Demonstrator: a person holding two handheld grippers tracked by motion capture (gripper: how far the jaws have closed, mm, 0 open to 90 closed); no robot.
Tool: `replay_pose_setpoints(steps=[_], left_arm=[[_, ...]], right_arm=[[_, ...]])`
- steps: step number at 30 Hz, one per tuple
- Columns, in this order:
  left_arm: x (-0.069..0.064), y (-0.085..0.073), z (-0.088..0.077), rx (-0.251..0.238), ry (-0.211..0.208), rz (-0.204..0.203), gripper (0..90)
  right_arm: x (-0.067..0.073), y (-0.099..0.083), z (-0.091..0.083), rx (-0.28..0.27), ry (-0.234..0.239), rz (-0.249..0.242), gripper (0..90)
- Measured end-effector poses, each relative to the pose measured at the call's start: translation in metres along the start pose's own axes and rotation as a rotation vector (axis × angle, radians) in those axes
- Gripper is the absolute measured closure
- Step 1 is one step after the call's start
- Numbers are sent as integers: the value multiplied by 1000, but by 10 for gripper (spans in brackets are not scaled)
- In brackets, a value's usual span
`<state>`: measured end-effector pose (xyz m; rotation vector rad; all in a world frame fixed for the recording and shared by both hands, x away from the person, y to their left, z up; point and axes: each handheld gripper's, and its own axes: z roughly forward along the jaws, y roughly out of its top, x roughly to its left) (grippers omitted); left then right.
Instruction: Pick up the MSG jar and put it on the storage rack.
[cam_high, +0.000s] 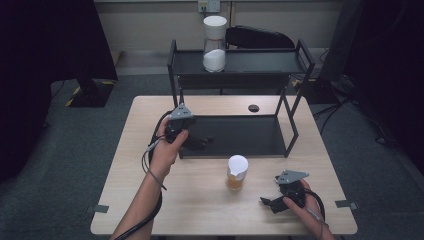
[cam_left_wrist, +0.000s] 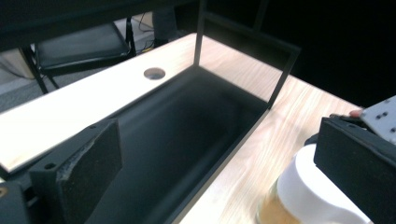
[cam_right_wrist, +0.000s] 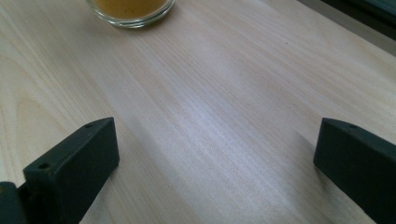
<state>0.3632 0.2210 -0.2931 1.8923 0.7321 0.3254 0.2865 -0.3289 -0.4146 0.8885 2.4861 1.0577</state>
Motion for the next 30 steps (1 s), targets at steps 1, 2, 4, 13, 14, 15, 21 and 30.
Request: replay_pose_setpoints(steps=[1, 2, 4, 13, 14, 15, 21, 30], left_arm=[[1, -3, 0, 3, -3, 1, 8], [1, -6, 1, 10, 2, 2, 8], [2, -12, 1, 12, -5, -5, 8], [2, -37, -1, 29, -14, -7, 10], [2, -40, -2, 28, -11, -8, 10], [2, -43, -2, 29, -13, -10, 10], [-1, -59, -6, 38, -8, 1, 11], [-5, -83, -15, 29, 4, 1, 14]], right_arm=[[0, 0, 0, 0, 0, 0, 0], [0, 0, 0, 0, 0, 0, 0], [0, 0, 0, 0, 0, 0, 0], [0, 0, 0, 0, 0, 0, 0], [0, 0, 0, 0, 0, 0, 0], [0, 0, 0, 0, 0, 0, 0], [0, 0, 0, 0, 0, 0, 0], [0, 0, 0, 0, 0, 0, 0]])
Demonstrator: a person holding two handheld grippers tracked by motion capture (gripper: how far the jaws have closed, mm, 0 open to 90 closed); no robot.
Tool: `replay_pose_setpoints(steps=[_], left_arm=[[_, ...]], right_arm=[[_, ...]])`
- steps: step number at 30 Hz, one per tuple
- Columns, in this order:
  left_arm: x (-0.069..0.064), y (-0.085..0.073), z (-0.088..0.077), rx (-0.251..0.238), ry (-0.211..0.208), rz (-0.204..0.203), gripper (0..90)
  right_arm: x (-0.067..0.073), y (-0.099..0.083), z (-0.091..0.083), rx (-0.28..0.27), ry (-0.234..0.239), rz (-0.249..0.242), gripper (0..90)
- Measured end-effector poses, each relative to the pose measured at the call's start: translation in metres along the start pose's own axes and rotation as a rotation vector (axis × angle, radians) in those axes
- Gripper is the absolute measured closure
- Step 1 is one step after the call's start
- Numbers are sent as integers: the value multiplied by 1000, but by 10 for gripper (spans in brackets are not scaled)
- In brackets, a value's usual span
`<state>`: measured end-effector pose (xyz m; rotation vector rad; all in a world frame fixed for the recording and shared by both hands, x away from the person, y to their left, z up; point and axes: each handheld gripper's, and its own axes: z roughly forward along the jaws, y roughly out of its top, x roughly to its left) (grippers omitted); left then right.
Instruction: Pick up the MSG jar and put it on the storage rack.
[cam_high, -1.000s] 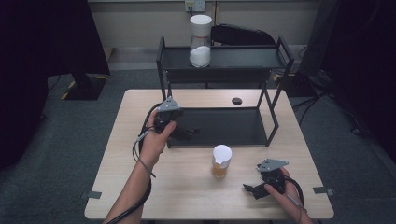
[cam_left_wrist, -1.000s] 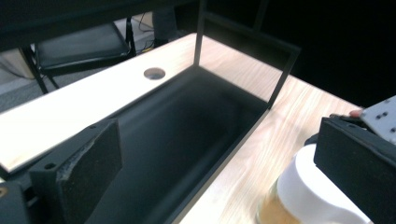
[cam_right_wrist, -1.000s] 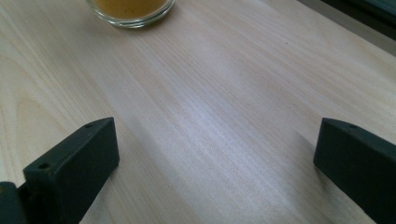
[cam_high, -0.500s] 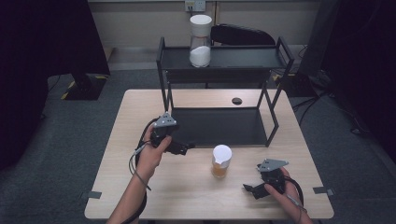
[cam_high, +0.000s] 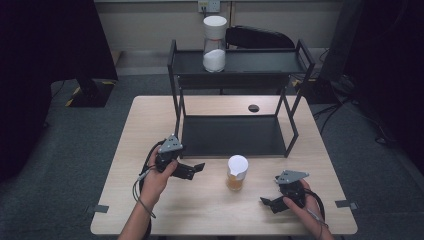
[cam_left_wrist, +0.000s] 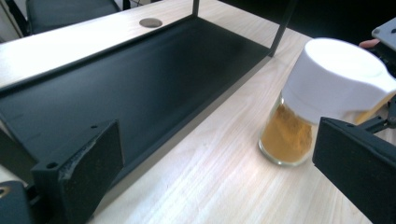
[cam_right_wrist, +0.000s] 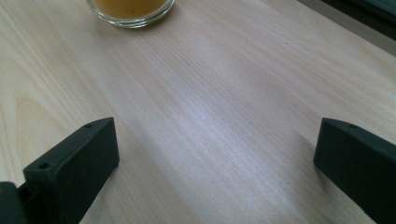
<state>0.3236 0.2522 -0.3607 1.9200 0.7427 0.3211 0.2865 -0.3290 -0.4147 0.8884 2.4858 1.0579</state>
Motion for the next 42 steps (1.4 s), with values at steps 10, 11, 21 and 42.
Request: replay_pose_setpoints(steps=[10, 11, 21, 42], left_arm=[[-1, -33, -5, 14, 8, -17, 16], [-1, -37, -5, 15, 6, -17, 16], [-2, -72, -12, 41, 32, -56, 16], [-13, -82, -30, 271, 161, 23, 0]], right_arm=[[0, 0, 0, 0, 0, 0, 0], [0, 0, 0, 0, 0, 0, 0], [0, 0, 0, 0, 0, 0, 0], [0, 0, 0, 0, 0, 0, 0]])
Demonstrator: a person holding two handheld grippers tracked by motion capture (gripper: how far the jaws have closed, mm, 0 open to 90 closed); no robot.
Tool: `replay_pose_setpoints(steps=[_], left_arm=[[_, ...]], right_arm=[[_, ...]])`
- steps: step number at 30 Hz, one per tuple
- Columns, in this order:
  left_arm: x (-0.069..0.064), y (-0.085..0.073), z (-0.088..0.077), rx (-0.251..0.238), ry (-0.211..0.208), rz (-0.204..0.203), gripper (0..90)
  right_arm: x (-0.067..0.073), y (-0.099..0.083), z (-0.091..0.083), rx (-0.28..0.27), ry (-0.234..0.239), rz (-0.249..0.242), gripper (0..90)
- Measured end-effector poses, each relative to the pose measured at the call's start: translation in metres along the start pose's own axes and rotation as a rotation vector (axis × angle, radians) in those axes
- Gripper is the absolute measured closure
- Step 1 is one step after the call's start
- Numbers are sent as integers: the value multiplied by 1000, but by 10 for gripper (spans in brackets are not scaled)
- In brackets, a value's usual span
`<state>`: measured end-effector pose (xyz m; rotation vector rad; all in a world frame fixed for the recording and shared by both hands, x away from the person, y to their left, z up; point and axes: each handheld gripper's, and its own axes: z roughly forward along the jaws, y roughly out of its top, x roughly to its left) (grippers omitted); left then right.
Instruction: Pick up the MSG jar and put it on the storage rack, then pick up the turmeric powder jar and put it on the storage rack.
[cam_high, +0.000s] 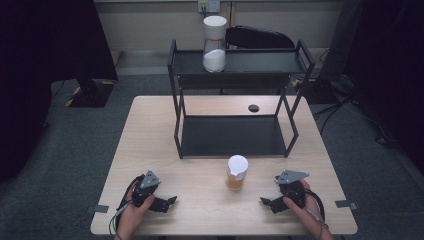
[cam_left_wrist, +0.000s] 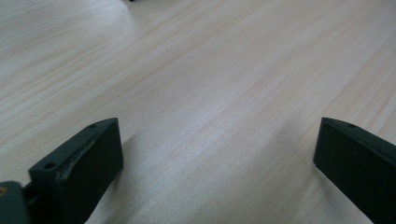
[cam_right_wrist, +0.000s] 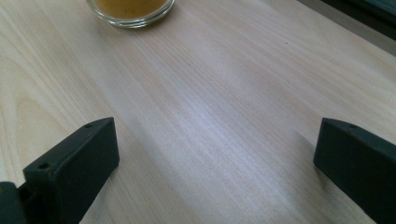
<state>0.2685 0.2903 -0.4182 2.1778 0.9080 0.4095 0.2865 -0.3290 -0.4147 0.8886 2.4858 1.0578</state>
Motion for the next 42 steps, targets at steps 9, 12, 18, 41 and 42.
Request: replay_pose_setpoints(steps=[9, 12, 18, 41, 42], left_arm=[[2, -1, 0, -3, -7, 4, 0], [2, -1, 0, -3, -7, 4, 0], [1, -1, 0, -3, -7, 4, 0], [1, -1, 0, -3, -7, 4, 0], [1, -1, 0, -3, -6, 4, 0]], right_arm=[[1, 0, 0, 2, -4, 4, 0], [2, 0, 0, 3, -6, 7, 0], [0, 2, 0, -2, 6, 6, 15], [5, 49, 29, -68, 121, -4, 11], [6, 50, 30, -75, 123, -1, 10]])
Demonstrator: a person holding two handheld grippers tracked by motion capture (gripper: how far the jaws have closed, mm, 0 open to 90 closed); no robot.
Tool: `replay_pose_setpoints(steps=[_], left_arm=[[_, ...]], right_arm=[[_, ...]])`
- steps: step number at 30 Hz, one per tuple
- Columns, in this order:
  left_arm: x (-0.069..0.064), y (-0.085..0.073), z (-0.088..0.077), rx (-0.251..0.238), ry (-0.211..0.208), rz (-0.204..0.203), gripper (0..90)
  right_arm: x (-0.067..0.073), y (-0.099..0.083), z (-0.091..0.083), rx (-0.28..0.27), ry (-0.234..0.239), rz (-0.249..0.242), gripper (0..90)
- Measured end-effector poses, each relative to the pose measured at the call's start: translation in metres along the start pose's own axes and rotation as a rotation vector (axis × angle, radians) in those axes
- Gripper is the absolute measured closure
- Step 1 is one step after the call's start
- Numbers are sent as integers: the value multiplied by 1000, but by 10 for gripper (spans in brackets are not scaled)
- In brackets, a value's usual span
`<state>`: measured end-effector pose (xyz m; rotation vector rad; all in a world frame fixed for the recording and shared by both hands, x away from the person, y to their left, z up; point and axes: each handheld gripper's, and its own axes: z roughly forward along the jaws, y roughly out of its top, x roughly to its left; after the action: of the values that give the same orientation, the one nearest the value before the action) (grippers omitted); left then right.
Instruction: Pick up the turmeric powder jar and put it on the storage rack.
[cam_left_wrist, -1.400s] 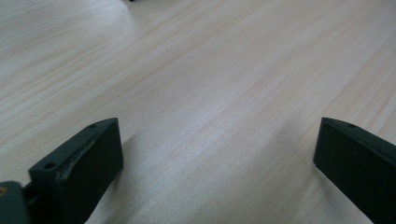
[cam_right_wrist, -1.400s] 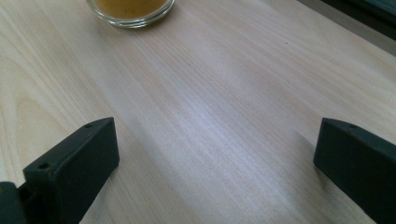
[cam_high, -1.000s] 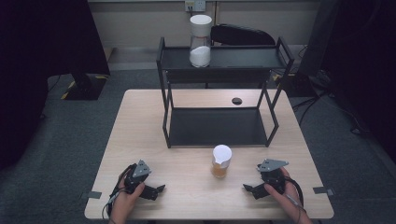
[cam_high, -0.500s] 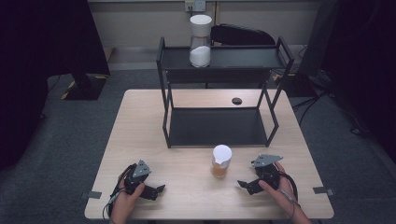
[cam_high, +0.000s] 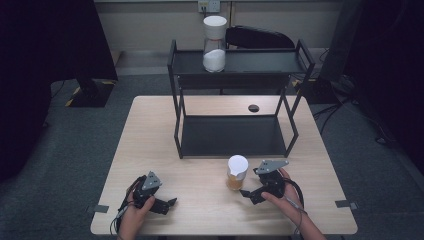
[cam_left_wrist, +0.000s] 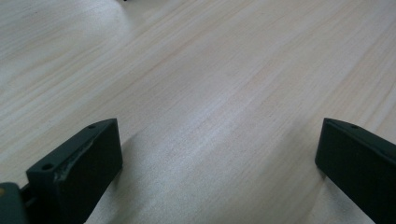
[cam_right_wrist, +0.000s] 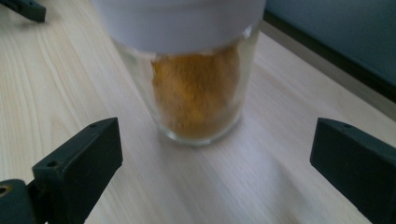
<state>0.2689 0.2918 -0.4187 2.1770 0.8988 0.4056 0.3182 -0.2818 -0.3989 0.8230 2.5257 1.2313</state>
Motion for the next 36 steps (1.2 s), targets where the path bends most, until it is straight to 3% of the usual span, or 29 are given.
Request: replay_pose_setpoints(steps=[10, 13, 17, 20, 25, 31, 36], left_arm=[[0, 0, 0, 0, 0, 0, 0], [0, 0, 0, 0, 0, 0, 0], [0, 0, 0, 0, 0, 0, 0], [0, 0, 0, 1, 0, 0, 0], [0, 0, 0, 0, 0, 0, 0], [0, 0, 0, 0, 0, 0, 0], [0, 0, 0, 0, 0, 0, 0]], right_arm=[[-1, 11, 13, -58, 43, 1, 13], [-2, 12, 17, -66, 60, -23, 112], [0, 13, 22, -84, 65, -28, 147], [3, 13, 24, -97, 52, -57, 210], [-2, 8, 25, -144, 56, -63, 281], [-1, 8, 26, -153, 53, -82, 295], [1, 9, 26, -154, 41, -67, 299]])
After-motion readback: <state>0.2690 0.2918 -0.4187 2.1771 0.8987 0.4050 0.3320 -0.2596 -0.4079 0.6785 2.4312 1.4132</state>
